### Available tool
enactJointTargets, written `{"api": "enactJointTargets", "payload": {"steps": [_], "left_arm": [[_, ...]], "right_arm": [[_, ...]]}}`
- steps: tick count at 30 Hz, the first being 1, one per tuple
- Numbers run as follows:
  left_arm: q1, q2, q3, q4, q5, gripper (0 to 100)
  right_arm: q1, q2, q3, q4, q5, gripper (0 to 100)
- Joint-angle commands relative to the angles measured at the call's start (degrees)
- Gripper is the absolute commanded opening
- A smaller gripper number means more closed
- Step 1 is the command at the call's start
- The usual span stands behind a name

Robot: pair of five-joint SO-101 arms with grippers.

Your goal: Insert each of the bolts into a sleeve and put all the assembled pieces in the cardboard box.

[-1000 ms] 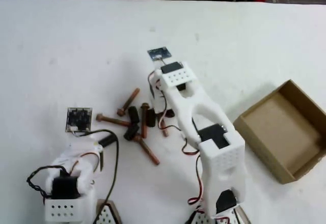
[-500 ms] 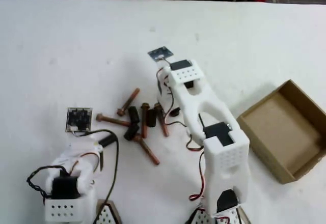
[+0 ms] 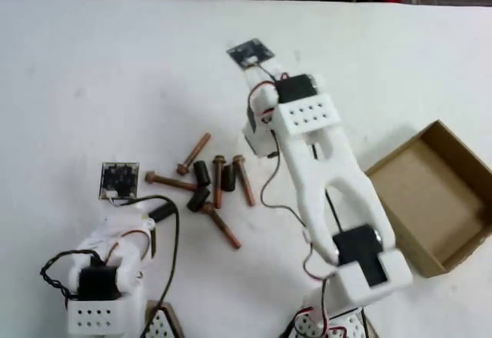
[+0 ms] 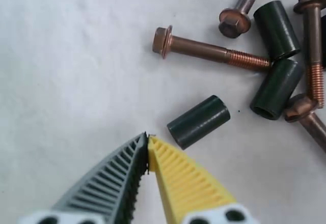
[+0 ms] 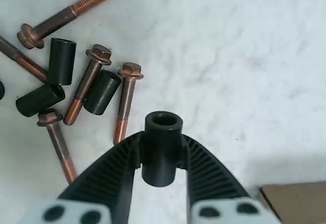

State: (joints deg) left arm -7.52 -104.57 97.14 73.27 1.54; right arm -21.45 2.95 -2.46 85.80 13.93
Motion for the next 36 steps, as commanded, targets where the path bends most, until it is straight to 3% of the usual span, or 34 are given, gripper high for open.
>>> {"api": "enactJointTargets", "payload": {"steps": [1,13,20,33,36], "left_arm": [[0.5,-0.4,-0.2,0.4,0.4,2],[0.5,-0.4,-0.2,0.4,0.4,2],[0.5,-0.4,-0.2,0.4,0.4,2],[0.5,-0.4,-0.2,0.4,0.4,2],[0.5,-0.4,-0.2,0.4,0.4,2]], "right_arm": [[0.5,-9.8,-1.1,3.7,0.7,1.7],[0.3,-29.0,-0.9,12.8,1.0,1.7],[0.5,-37.7,5.1,14.7,7.1,1.7],[0.5,-64.5,37.4,-0.1,7.2,1.7],[0.5,-69.4,43.1,-2.8,10.8,1.7]]}}
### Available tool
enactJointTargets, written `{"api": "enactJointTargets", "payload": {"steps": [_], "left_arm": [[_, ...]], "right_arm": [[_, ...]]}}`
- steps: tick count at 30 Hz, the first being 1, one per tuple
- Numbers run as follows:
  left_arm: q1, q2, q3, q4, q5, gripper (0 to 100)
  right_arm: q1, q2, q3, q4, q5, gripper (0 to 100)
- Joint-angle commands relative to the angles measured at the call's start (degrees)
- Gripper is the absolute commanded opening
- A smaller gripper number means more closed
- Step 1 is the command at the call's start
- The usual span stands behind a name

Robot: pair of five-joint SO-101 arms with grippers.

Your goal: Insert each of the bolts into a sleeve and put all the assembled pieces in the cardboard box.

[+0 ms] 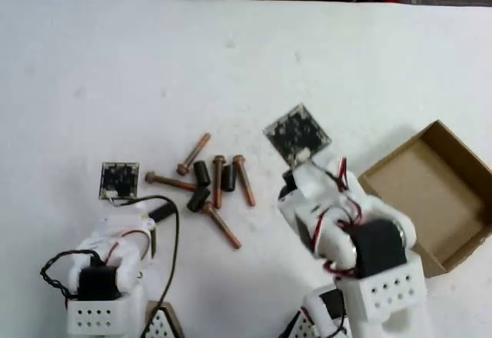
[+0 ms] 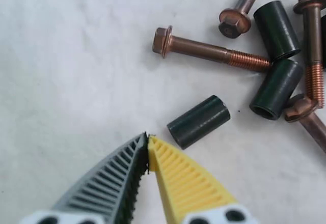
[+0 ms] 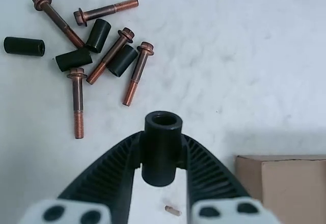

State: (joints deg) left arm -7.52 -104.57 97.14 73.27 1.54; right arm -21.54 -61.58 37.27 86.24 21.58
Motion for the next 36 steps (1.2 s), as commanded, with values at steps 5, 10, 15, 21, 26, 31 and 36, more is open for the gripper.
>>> {"api": "enactJointTargets", "payload": {"steps": [5,10,15,21,26,31,36], "left_arm": [[0.5,-0.4,-0.2,0.4,0.4,2],[0.5,-0.4,-0.2,0.4,0.4,2],[0.5,-0.4,-0.2,0.4,0.4,2],[0.5,-0.4,-0.2,0.4,0.4,2],[0.5,-0.4,-0.2,0.4,0.4,2],[0.7,-0.4,-0.2,0.4,0.4,2],[0.6,-0.4,-0.2,0.4,0.4,2]], "right_arm": [[0.6,-11.0,11.5,-9.5,4.7,1.7],[0.6,-13.7,18.0,-16.1,4.7,1.7],[0.6,-14.3,25.5,-25.8,4.7,1.7],[0.6,-14.3,31.3,-34.3,0.0,1.7],[0.1,-14.3,33.2,-38.9,-2.0,1.7],[0.1,-14.3,37.0,-46.3,-4.0,1.7],[0.1,-14.3,43.2,-56.8,-4.0,1.7]]}}
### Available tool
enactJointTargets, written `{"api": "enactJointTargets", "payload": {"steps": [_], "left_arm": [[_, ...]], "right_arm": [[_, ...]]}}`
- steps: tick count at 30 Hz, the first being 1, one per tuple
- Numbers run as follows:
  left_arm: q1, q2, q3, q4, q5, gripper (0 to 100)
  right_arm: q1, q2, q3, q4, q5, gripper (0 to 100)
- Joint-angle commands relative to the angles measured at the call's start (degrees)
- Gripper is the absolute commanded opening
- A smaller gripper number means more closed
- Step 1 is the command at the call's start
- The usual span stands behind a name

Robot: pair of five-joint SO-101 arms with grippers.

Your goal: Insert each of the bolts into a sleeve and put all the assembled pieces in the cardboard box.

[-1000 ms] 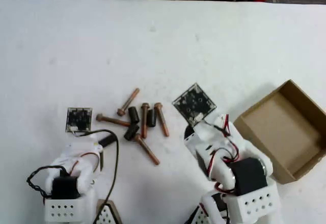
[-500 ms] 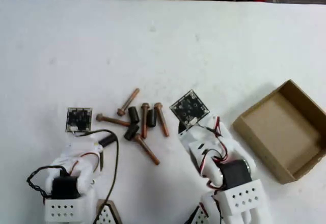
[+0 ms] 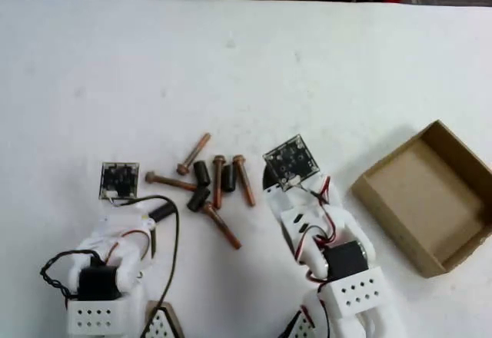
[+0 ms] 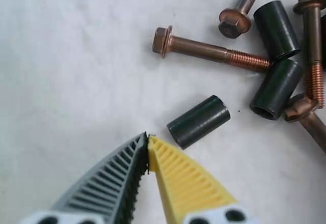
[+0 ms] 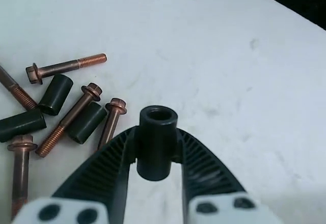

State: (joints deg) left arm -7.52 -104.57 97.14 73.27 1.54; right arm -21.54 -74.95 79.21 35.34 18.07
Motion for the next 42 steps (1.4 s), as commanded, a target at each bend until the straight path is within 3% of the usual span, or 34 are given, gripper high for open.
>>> {"api": "enactJointTargets", "payload": {"steps": [1,9,13,23,27,34,36,40,42], "left_arm": [[0.7,-0.4,-0.2,0.4,0.4,2],[0.7,-0.4,-0.2,0.4,0.4,2],[0.7,-0.4,-0.2,0.4,0.6,2],[0.7,-0.4,-0.2,0.4,0.7,2],[0.7,-0.4,-0.2,0.1,0.7,2],[0.4,-0.4,-0.2,-8.0,0.1,2],[0.4,-0.4,-0.2,-9.9,-3.3,2],[0.3,-0.4,-0.4,-12.8,-19.3,2],[0.3,-0.4,-0.7,-13.2,-22.9,2]], "right_arm": [[0.1,-1.0,2.0,-7.2,-0.4,1.7],[0.5,-1.0,2.2,-6.8,-0.9,1.7],[0.7,-3.7,2.2,-6.6,-6.0,1.6],[1.8,-28.0,2.5,9.5,-6.3,1.6],[1.5,-27.3,2.6,10.5,-6.4,1.6],[1.4,-28.4,7.1,7.3,-6.5,1.7],[1.5,-28.4,10.1,4.3,-6.4,1.7],[1.5,-28.4,11.8,2.5,-6.3,1.7],[1.5,-28.4,11.9,2.5,-6.4,1.8]]}}
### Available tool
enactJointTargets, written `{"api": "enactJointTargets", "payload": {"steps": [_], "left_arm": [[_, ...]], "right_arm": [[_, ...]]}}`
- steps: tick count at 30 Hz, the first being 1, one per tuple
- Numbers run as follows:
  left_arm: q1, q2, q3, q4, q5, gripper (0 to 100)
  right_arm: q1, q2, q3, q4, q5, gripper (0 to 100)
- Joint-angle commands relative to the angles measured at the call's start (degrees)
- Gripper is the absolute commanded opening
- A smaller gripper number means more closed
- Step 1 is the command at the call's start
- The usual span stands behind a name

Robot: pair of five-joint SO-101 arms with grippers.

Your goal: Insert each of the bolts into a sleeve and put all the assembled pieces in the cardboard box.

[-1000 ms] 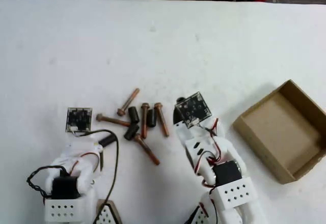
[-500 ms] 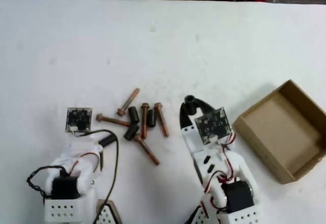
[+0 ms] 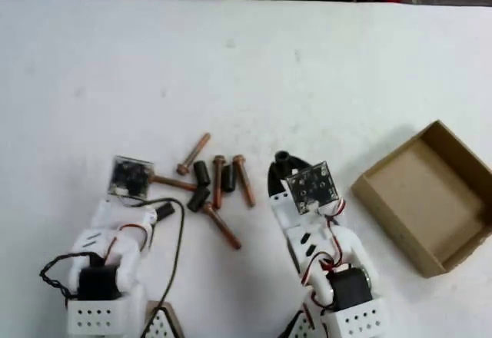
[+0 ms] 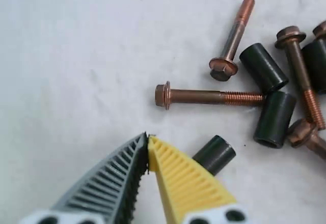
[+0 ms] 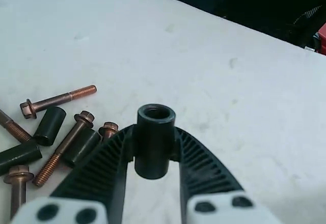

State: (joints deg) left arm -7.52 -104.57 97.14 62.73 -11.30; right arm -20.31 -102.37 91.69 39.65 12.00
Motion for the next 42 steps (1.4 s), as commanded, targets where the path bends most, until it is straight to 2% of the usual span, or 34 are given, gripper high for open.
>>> {"api": "enactJointTargets", "payload": {"steps": [1,13,23,26,33,42], "left_arm": [[0.3,-0.4,-0.9,-3.0,-10.3,2],[0.3,-0.4,-8.2,-2.5,-12.6,2],[0.3,0.7,-19.3,2.6,-12.7,2],[0.3,8.0,-25.3,2.6,-12.7,2],[0.8,36.2,-40.2,2.3,-12.0,2],[0.9,62.7,-49.4,1.7,3.7,2]], "right_arm": [[0.2,-0.9,-0.6,-1.8,-0.4,1.8],[0.7,-0.9,2.0,-2.2,0.0,1.7],[0.7,-0.9,2.1,-2.2,-0.3,1.7],[0.7,-0.9,2.1,-2.2,-0.4,1.7],[0.7,-0.9,2.1,-2.2,-0.4,1.7],[0.7,-0.9,2.4,-2.2,-0.4,1.7]]}}
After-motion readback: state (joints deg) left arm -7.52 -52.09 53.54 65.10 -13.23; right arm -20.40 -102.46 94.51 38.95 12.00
